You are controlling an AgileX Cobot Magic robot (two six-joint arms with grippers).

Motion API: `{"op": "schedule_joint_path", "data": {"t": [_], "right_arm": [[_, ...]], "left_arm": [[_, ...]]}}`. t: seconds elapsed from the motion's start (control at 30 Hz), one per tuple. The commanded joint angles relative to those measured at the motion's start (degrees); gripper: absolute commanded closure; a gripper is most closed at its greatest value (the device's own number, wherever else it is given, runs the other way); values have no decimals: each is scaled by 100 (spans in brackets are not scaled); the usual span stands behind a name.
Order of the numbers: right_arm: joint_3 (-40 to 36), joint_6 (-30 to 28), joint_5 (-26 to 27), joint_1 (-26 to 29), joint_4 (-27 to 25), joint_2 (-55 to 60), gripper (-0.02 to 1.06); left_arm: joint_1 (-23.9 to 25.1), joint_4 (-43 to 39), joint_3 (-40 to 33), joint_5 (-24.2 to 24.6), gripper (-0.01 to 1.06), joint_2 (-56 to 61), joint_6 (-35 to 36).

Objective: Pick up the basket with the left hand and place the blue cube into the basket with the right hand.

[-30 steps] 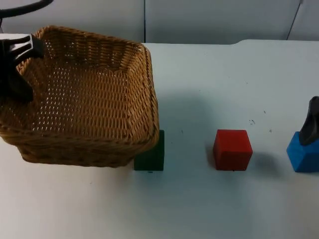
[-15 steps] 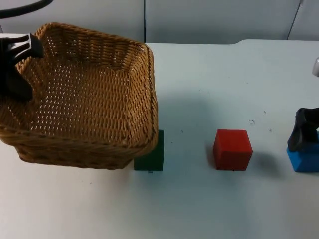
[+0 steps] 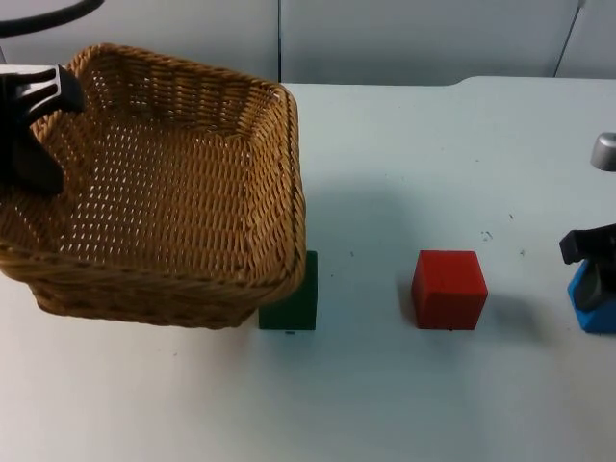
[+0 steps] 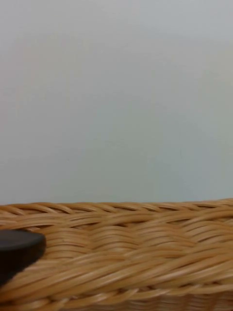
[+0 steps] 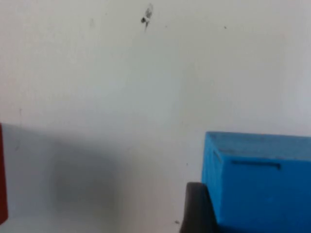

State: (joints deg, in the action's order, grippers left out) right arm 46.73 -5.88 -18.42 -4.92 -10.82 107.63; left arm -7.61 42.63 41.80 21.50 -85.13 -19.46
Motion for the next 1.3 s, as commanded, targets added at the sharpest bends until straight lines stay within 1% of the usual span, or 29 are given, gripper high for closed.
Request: {"op": "schedule_joint_path", "data": {"t": [0.0, 0.07, 0.1, 0.13, 0.17, 0.2, 0.3, 0.4, 0.5, 0.53, 0.67, 0.7, 0.73, 0.77, 0.83, 0.87, 0.93, 0.97, 1.0, 1.03, 1.1, 1.13, 1.17, 1.2, 1.23, 1.27], "right_arm": [[28, 10, 108, -24, 0, 12, 59], [28, 10, 130, -24, 0, 12, 74], [28, 10, 130, -24, 0, 12, 74], [28, 10, 130, -24, 0, 12, 92], [28, 10, 130, -24, 0, 12, 101], [28, 10, 130, -24, 0, 12, 105], [28, 10, 130, -24, -12, -22, 105], [28, 10, 19, -24, -122, -173, 105], [28, 10, -250, -24, -148, -691, 105], [28, 10, -250, -24, -148, -691, 105], [28, 10, -585, -24, -148, -1727, 105], [28, 10, -585, -24, -148, -1727, 105], [40, 10, -670, -24, -148, -2038, 105], [93, -1, -830, -24, -155, -2481, 105], [280, -41, -1120, -24, -212, -2953, 105], [280, -41, -1120, -24, -212, -2953, 105], [542, -197, -1418, -24, -370, -3322, 105], [727, -298, -1582, -24, -527, -3480, 105], [865, -427, -1696, -24, -707, -3594, 105], [865, -427, -1696, -24, -707, -3594, 105], [1179, -814, -1916, -50, -1228, -3699, 105], [1388, -1035, -2070, -174, -1483, -3699, 105], [1456, -1097, -2085, -240, -1524, -3699, 105], [1566, -1110, -2070, -468, -1539, -3676, 105], [1566, -1110, -2070, -468, -1539, -3676, 105], [1634, -1110, -1962, -708, -1539, -3663, 105]], "left_arm": [[6, 129, -1, -40, 105, 87, 13], [6, 165, -1, -40, 105, 87, 13], [6, 165, -1, -40, 105, 87, 13], [6, 165, -1, -40, 105, 87, 13], [6, 165, -1, -40, 105, 87, 13], [6, 178, -1, -40, 105, 87, 13], [6, 178, -1, -40, 105, 87, 13], [6, 178, -1, -40, 105, 87, 13], [6, 194, -1, -28, 105, 87, 13], [6, 194, -1, -28, 105, 87, 13], [6, 247, -1, -16, 105, 87, 13], [6, 247, -1, -16, 105, 87, 13], [6, 283, -1, -4, 105, 87, 13], [6, 310, -1, -4, 105, 87, 13], [6, 321, -1, 6, 105, 87, 13], [6, 321, -1, 6, 105, 87, 13], [6, 332, -1, 4, 105, 87, 13], [6, 332, -1, 4, 105, 87, 13], [6, 331, -1, -6, 105, 87, 13], [6, 331, -1, -6, 105, 87, 13], [6, 344, -1, -6, 105, 87, 13], [6, 344, 9, -6, 105, 87, 13], [6, 344, 9, -6, 105, 87, 13], [6, 344, 9, -6, 105, 87, 13], [6, 344, 9, -6, 105, 87, 13], [6, 344, 9, -6, 105, 87, 13]]}}
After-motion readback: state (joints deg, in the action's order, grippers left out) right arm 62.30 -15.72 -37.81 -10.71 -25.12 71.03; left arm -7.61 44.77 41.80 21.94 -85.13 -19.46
